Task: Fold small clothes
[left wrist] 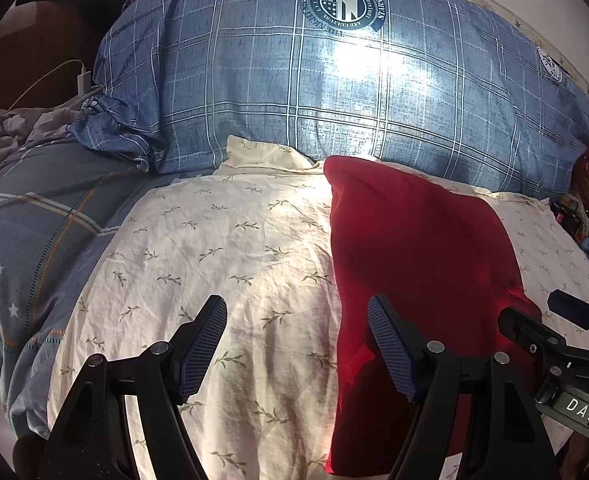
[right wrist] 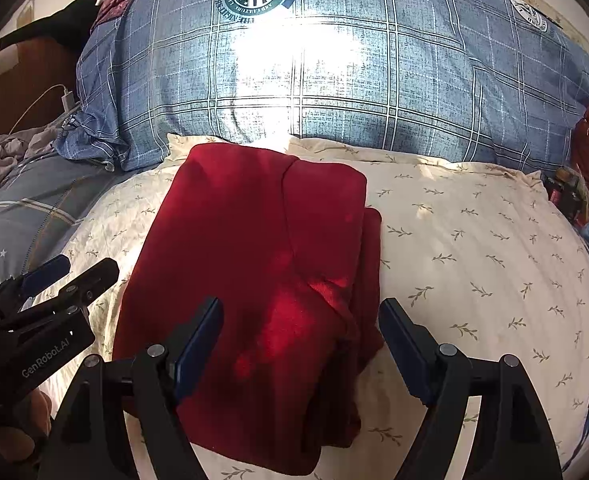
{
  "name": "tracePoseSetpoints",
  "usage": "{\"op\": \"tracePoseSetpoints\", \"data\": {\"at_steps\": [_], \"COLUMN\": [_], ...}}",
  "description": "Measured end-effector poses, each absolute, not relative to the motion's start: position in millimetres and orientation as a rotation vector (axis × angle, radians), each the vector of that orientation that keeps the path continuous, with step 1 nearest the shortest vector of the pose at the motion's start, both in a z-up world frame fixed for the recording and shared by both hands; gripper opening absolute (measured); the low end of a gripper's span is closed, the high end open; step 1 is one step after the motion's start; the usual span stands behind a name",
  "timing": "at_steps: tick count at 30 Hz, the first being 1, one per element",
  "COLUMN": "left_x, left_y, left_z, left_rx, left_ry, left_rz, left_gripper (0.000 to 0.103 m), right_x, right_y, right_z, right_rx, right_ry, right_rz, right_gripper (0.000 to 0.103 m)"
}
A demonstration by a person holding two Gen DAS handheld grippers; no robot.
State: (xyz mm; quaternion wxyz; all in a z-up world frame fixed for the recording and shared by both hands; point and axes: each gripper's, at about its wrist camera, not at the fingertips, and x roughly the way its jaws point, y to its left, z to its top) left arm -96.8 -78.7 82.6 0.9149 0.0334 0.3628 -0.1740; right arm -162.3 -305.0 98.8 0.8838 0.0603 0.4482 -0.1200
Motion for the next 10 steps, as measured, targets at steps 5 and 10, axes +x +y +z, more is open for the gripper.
{"op": "tracePoseSetpoints", "data": {"at_steps": [5, 10], "left_x": [-95.5, -92.6], "left_y": [-79.8, -78.0], "left_z": [81.4, 79.3], "left_rx": [0.072, 0.068], "left_ry": [0.746, 0.753], "left_rz": [-0.359, -0.362], "left_gripper": [0.072, 0.072], "right_x": [-162.0, -162.9], "right_y": [-305.1, -309.7], "right_z": [98.1, 98.7], "right_rx": [0.128, 0.139], "right_ry": [0.935, 0.926], "right_rz": [-0.25, -0.249], "right_gripper": [0.081, 0.081]}}
